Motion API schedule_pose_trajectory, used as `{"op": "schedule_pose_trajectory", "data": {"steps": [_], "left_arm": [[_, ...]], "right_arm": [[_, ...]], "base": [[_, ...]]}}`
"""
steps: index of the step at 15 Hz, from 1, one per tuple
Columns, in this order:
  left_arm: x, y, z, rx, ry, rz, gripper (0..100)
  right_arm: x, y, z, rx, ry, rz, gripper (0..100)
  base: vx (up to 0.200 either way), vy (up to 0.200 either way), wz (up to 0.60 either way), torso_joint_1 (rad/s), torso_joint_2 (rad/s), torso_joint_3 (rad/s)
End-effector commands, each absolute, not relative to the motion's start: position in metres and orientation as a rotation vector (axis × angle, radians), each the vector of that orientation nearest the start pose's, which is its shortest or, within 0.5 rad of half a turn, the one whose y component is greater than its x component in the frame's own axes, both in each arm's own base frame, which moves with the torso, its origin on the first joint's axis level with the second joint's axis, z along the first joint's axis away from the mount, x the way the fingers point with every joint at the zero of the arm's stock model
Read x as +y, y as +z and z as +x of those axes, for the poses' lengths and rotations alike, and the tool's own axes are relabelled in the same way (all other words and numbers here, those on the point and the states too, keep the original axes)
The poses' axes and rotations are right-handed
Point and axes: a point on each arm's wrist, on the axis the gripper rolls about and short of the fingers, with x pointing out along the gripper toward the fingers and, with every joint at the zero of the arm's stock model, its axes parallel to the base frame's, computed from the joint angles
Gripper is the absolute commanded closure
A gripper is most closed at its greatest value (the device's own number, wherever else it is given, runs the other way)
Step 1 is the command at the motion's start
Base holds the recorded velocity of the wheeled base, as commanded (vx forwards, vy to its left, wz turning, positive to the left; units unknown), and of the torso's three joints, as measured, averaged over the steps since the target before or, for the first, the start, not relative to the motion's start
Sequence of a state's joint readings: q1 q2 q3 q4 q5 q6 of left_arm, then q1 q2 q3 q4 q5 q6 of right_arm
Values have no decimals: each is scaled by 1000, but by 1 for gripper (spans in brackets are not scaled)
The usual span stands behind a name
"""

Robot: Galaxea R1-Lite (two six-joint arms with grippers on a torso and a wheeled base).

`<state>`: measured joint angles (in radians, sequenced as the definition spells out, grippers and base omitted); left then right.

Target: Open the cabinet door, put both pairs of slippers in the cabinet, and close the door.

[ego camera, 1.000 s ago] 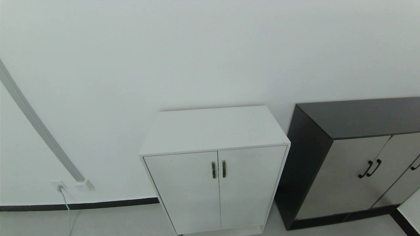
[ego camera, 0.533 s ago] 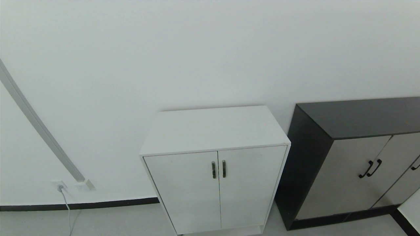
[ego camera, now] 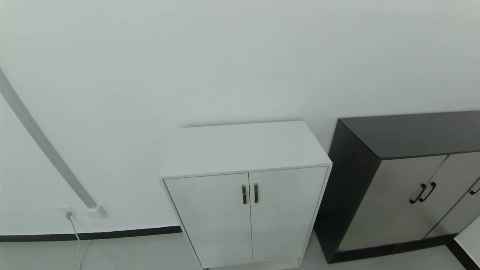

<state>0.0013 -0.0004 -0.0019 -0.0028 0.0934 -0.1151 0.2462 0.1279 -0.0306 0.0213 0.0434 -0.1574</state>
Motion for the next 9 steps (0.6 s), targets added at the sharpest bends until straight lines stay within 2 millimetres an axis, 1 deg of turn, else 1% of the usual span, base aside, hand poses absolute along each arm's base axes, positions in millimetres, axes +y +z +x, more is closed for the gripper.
{"op": "schedule_pose_trajectory", "data": {"steps": [1, 2, 3, 4, 5, 7, 9], "left_arm": [[2, 76, -23, -10, 95, -115, 100], [2, 76, -23, -10, 95, -117, 100], [2, 76, -23, -10, 95, -115, 100], [2, 76, -23, -10, 95, -115, 100], [2, 76, -23, -10, 95, -115, 100], [2, 76, -23, -10, 95, -117, 100], [2, 76, -23, -10, 95, -115, 100]], "right_arm": [[-2, 86, -11, 137, 297, -190, 100], [-1, 86, -8, 167, 268, -192, 100], [-2, 86, -7, 181, 191, -193, 100], [-3, 86, -8, 172, 153, -194, 100], [-3, 85, -12, 126, 139, -185, 100], [-4, 85, -15, 101, 124, -156, 100], [-3, 83, -16, 80, 163, -96, 100]], "base": [[0, 0, 0, 0, 0, 0], [0, 0, 0, 0, 0, 0], [0, 0, 0, 0, 0, 0], [0, 0, 0, 0, 0, 0], [0, 0, 0, 0, 0, 0], [0, 0, 0, 0, 0, 0], [0, 0, 0, 0, 0, 0]]}}
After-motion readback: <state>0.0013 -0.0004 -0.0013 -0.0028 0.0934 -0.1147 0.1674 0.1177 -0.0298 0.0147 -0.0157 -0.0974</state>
